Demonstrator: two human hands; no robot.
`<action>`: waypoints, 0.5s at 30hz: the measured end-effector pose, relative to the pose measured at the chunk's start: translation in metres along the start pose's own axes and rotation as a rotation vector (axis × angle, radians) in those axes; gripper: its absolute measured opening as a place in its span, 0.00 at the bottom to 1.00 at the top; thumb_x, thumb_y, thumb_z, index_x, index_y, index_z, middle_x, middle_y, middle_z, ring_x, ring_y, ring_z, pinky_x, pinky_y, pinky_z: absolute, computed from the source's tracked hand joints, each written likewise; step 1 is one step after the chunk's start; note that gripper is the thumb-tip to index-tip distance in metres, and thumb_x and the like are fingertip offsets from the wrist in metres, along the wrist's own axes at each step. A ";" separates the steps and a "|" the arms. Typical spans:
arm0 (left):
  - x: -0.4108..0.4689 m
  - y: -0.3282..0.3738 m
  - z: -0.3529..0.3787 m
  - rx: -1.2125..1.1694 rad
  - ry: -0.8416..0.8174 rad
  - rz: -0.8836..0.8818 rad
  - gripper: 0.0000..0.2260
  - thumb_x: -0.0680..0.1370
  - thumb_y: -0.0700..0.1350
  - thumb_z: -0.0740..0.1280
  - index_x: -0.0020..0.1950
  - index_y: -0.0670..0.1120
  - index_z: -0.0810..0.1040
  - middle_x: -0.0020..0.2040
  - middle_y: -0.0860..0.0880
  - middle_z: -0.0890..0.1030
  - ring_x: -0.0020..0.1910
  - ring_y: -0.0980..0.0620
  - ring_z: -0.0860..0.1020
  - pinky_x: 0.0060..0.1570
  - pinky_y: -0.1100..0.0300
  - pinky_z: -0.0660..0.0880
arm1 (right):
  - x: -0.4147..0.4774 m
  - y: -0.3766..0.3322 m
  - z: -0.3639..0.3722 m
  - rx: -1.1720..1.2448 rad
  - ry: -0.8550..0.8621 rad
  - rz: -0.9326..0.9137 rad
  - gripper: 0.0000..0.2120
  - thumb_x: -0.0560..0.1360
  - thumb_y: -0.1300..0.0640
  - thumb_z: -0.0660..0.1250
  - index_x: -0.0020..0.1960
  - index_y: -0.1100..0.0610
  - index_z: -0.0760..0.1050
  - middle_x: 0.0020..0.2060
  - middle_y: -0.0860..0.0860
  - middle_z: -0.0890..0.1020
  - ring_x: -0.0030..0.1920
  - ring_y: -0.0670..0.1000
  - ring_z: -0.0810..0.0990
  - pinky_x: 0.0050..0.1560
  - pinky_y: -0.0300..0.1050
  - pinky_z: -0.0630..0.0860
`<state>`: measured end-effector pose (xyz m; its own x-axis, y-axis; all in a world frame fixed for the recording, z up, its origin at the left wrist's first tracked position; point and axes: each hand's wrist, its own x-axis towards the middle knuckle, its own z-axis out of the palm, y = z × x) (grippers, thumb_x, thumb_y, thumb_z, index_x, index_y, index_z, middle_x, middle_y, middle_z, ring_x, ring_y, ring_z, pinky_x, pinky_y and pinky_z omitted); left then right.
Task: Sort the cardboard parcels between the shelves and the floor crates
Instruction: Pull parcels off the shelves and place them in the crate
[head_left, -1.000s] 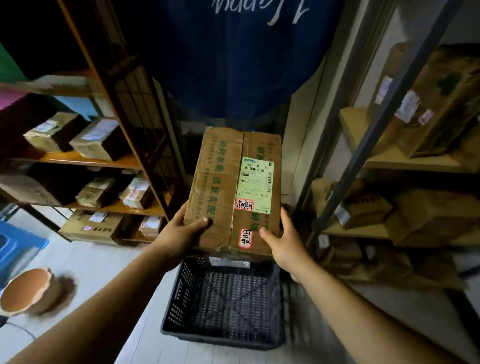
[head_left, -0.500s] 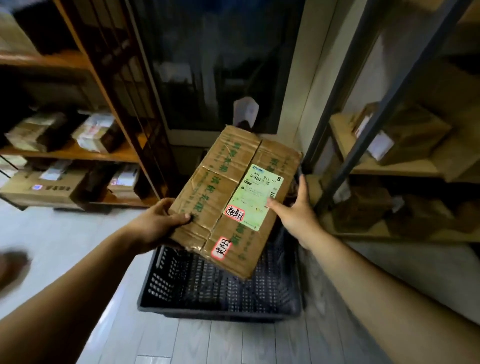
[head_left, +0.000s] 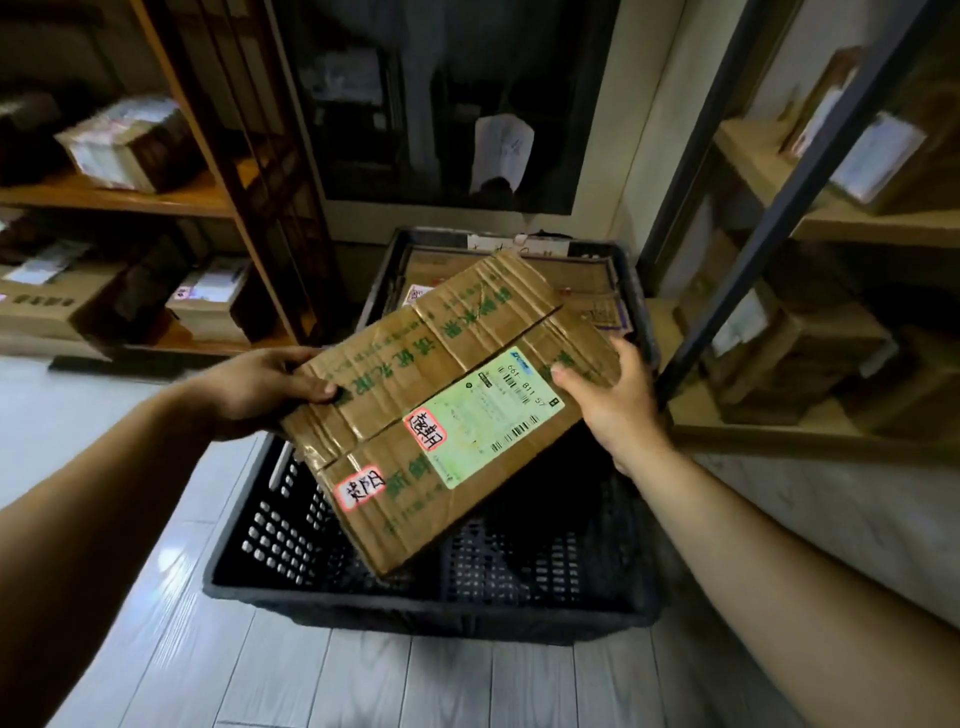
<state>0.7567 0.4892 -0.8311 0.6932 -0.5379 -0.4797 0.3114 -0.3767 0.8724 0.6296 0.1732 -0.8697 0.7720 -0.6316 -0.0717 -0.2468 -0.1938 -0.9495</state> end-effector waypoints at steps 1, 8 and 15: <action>0.000 -0.002 -0.004 -0.002 0.011 0.007 0.44 0.42 0.53 0.84 0.55 0.46 0.78 0.48 0.40 0.84 0.41 0.42 0.83 0.39 0.46 0.80 | -0.005 0.002 0.001 0.010 0.004 -0.031 0.24 0.68 0.57 0.76 0.61 0.52 0.71 0.50 0.47 0.79 0.49 0.45 0.79 0.43 0.28 0.72; -0.001 -0.015 -0.015 -0.153 0.328 0.076 0.27 0.66 0.54 0.76 0.60 0.46 0.75 0.56 0.39 0.79 0.43 0.50 0.80 0.36 0.54 0.76 | -0.045 0.026 -0.002 -0.021 -0.045 -0.105 0.14 0.70 0.52 0.74 0.53 0.46 0.73 0.48 0.44 0.81 0.48 0.43 0.80 0.48 0.39 0.76; 0.024 -0.046 0.019 -0.177 0.465 0.063 0.23 0.73 0.33 0.70 0.62 0.44 0.63 0.49 0.45 0.76 0.41 0.50 0.79 0.26 0.63 0.77 | -0.065 0.063 0.006 -0.331 -0.160 0.024 0.26 0.67 0.37 0.69 0.60 0.48 0.71 0.54 0.49 0.79 0.54 0.51 0.78 0.55 0.51 0.76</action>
<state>0.7467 0.4787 -0.8849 0.9181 -0.1475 -0.3678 0.3367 -0.1992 0.9203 0.5667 0.2064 -0.9267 0.8390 -0.5184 -0.1651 -0.4223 -0.4293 -0.7983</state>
